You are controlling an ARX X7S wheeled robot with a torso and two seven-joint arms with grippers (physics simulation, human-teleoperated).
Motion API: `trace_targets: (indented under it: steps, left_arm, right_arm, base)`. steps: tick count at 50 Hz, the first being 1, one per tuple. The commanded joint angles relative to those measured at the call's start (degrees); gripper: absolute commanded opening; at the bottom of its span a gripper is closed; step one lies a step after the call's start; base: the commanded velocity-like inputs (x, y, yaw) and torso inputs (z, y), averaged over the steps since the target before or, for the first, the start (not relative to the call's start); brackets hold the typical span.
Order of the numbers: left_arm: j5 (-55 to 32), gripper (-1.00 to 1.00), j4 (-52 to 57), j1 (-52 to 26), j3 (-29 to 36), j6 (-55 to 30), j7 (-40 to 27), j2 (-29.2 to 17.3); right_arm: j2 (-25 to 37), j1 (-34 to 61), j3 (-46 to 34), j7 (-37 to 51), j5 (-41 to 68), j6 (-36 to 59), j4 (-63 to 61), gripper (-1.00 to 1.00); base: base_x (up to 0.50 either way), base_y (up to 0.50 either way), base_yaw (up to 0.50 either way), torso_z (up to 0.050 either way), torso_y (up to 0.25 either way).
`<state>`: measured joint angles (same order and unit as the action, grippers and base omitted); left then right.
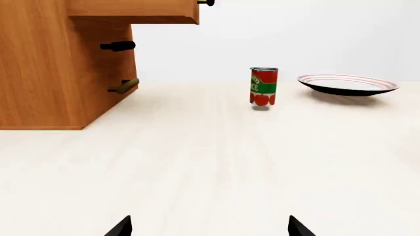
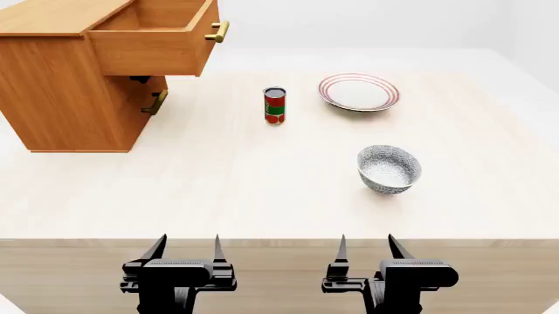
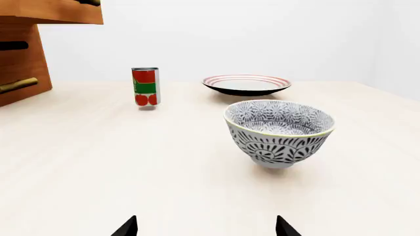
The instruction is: Put the bowl in the top drawer of the cabinet.
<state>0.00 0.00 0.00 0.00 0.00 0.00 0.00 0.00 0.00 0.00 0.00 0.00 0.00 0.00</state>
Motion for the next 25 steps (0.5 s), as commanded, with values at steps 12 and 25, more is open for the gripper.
trace_targets:
  steps: [12, 25]
  left_arm:
    - [-2.62, 1.0, 0.05, 0.06, 3.29, -0.08, -3.21, -2.68]
    - [-4.12, 1.0, 0.12, -0.06, 4.55, -0.21, -4.46, -3.88]
  right_arm:
    - [2.61, -0.21, -3.17, 2.96, 2.52, 0.24, -0.41, 1.0]
    - [3.86, -0.16, -4.67, 4.39, 3.59, 0.19, -0.64, 1.0]
  base:
    - [0.0, 0.11, 0.0, 0.0, 0.0]
    - [0.0, 0.41, 0.0, 0.0, 0.0]
